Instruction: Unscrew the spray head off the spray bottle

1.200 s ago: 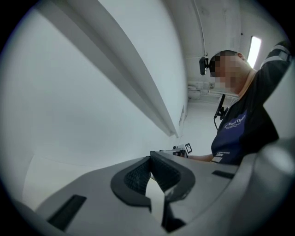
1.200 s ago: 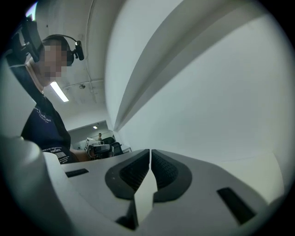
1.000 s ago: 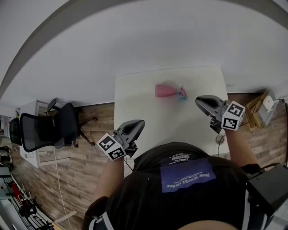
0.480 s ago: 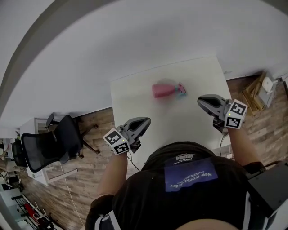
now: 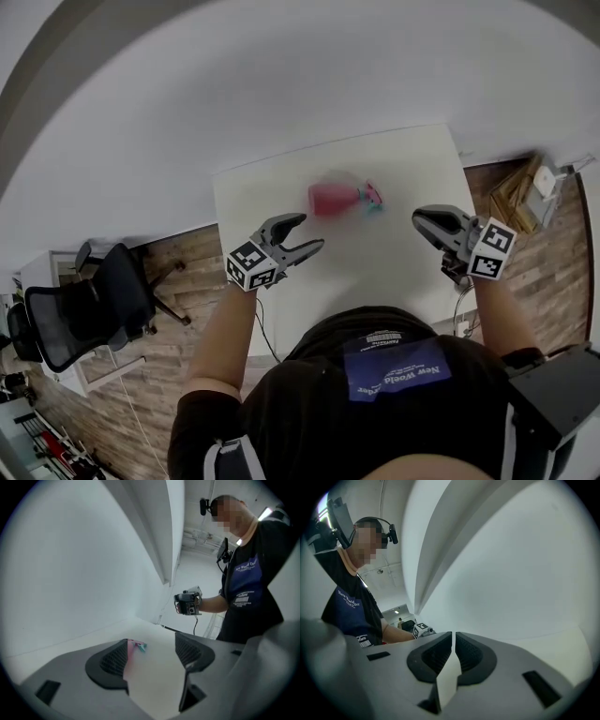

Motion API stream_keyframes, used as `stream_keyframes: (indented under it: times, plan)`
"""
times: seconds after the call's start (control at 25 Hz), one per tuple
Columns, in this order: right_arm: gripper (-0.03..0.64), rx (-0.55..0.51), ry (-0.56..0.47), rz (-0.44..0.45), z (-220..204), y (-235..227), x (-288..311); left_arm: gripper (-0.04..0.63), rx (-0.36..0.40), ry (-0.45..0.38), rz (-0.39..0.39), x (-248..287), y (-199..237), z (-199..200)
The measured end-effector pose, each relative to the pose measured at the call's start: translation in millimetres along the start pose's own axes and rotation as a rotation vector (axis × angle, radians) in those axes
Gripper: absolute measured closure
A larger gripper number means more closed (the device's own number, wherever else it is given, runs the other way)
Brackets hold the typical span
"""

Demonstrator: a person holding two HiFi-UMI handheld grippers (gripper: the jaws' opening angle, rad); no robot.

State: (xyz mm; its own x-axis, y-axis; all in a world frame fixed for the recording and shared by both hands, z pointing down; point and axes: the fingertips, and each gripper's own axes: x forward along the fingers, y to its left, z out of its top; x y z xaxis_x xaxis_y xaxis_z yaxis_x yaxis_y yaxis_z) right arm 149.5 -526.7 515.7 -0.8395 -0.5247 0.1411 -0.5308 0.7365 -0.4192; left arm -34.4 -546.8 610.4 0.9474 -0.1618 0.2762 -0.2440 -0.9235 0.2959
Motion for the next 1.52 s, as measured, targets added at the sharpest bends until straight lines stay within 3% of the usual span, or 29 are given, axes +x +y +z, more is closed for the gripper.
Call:
stream_keyframes:
  times: [0.16, 0.32, 0.52, 0.68, 0.92, 1.24, 1.36, 1.52]
  plan:
    - [0.618, 0.017, -0.002, 0.006, -0.3, -14.3, 5.6, 0.132, 0.08, 0.082, 0.014, 22.8, 28.8, -17.0]
    - [0.618, 0.017, -0.002, 0.007, 0.7, -31.2, 13.4, 0.081, 0.177, 0.168, 0.023, 43.1, 56.7, -34.4]
    - [0.618, 0.021, -0.003, -0.003, 3.3, -44.0, 17.6, 0.08, 0.289, 0.232, -0.008, 69.1, 75.3, -47.1]
    - [0.618, 0.033, 0.013, -0.026, -1.2, -53.3, 18.4, 0.08, 0.354, 0.315, -0.031, 90.0, 87.8, -79.9]
    - [0.618, 0.045, 0.032, -0.032, -7.6, -57.5, 20.9, 0.08, 0.41, 0.294, -0.068, 114.2, 86.7, -79.0]
    - [0.618, 0.058, 0.039, -0.042, -11.6, -60.6, 16.0, 0.083, 0.409, 0.318, -0.074, 138.6, 82.3, -85.6]
    - [0.618, 0.058, 0.037, -0.045, -10.8, -61.7, 13.5, 0.112, 0.389, 0.325, -0.083, 143.7, 77.9, -87.1]
    - [0.618, 0.061, 0.035, -0.038, -11.1, -59.2, 11.9, 0.12, 0.325, 0.263, -0.072, 136.0, 69.4, -71.1]
